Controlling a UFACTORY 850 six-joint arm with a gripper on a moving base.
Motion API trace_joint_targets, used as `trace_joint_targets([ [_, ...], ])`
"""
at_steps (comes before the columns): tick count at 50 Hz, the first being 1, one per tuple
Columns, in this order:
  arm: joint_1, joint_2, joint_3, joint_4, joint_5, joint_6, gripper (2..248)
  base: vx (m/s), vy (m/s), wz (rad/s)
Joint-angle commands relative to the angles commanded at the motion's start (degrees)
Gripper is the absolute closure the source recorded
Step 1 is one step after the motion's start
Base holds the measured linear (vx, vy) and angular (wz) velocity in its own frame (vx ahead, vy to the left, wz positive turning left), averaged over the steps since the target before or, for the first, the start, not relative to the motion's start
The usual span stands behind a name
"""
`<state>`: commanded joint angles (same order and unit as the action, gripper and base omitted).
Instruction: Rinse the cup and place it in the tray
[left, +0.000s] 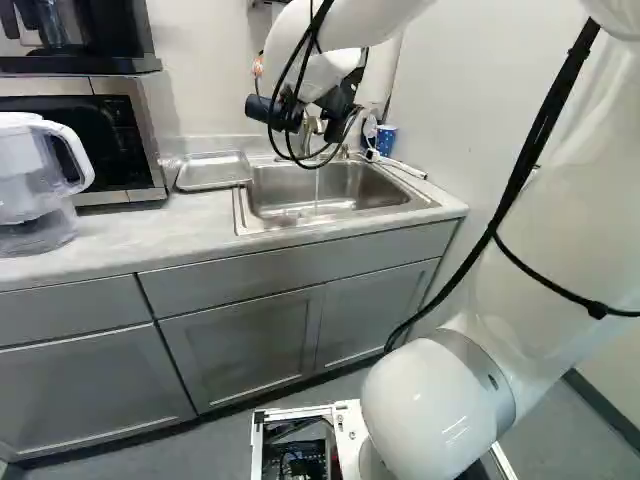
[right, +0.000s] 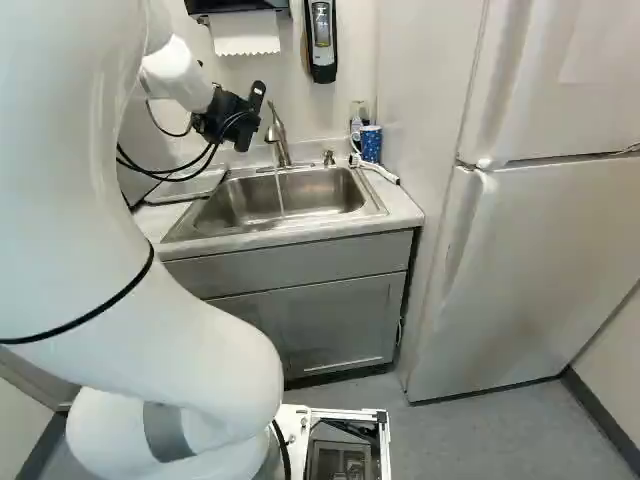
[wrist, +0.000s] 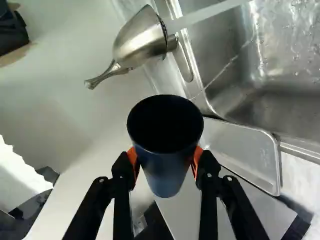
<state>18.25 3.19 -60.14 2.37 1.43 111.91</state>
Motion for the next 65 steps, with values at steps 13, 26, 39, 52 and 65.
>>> trace_joint_targets([
  [13,0.0,0.0,0.0,0.0,0.0,-7.7,128,0.000,0.000,0.000],
  [26,0.0,0.0,0.0,0.0,0.0,-15.7,128,0.000,0.000,0.000],
  [39,0.0,0.0,0.0,0.0,0.0,-23.4,128,0.000,0.000,0.000],
  [52,0.0,0.0,0.0,0.0,0.0,-31.2,128,0.000,0.000,0.000],
  [65,0.0,0.0,0.0,0.0,0.0,-39.0,128,0.000,0.000,0.000],
])
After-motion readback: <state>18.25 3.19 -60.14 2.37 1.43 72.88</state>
